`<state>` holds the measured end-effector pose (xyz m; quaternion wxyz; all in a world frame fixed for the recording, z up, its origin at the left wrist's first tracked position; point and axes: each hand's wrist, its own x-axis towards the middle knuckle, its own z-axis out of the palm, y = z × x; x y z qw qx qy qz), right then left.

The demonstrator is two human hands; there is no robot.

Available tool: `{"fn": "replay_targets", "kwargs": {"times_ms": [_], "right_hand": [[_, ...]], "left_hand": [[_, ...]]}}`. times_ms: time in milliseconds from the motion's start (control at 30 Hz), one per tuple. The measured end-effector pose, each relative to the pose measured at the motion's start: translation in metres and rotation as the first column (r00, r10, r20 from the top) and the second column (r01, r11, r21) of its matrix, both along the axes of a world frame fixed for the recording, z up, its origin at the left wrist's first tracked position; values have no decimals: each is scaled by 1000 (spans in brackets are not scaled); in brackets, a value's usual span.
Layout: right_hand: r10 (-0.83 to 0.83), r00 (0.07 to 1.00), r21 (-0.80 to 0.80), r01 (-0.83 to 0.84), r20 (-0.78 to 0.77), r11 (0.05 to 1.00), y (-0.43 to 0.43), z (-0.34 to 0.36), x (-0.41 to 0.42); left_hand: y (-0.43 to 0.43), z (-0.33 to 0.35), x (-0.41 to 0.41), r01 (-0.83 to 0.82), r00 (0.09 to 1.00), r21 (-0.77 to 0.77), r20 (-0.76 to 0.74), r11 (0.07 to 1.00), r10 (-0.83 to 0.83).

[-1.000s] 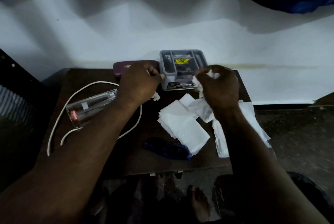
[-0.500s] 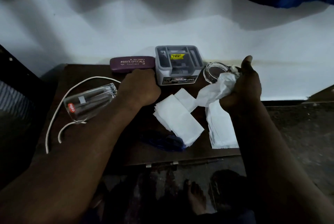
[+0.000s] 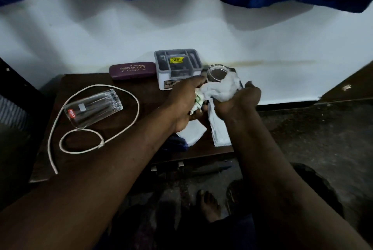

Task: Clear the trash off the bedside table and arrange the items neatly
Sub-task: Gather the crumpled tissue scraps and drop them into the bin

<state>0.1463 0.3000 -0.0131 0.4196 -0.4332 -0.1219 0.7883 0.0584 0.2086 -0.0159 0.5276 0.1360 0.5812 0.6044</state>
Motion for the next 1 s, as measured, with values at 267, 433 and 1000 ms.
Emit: {"fn": "replay_targets", "kwargs": {"times_ms": [267, 433, 1000], "right_hand": [[24, 900, 371, -204, 436, 906, -56, 14, 19], [-23, 841, 448, -265, 540, 854, -62, 22, 56], [-179, 715, 437, -192, 676, 879, -23, 19, 301]], "left_hand": [[12, 11, 49, -199, 846, 33, -499, 979, 189], [13, 12, 90, -121, 774, 149, -605, 981, 187], [84, 18, 311, 430, 766, 33, -543, 902, -345]]}}
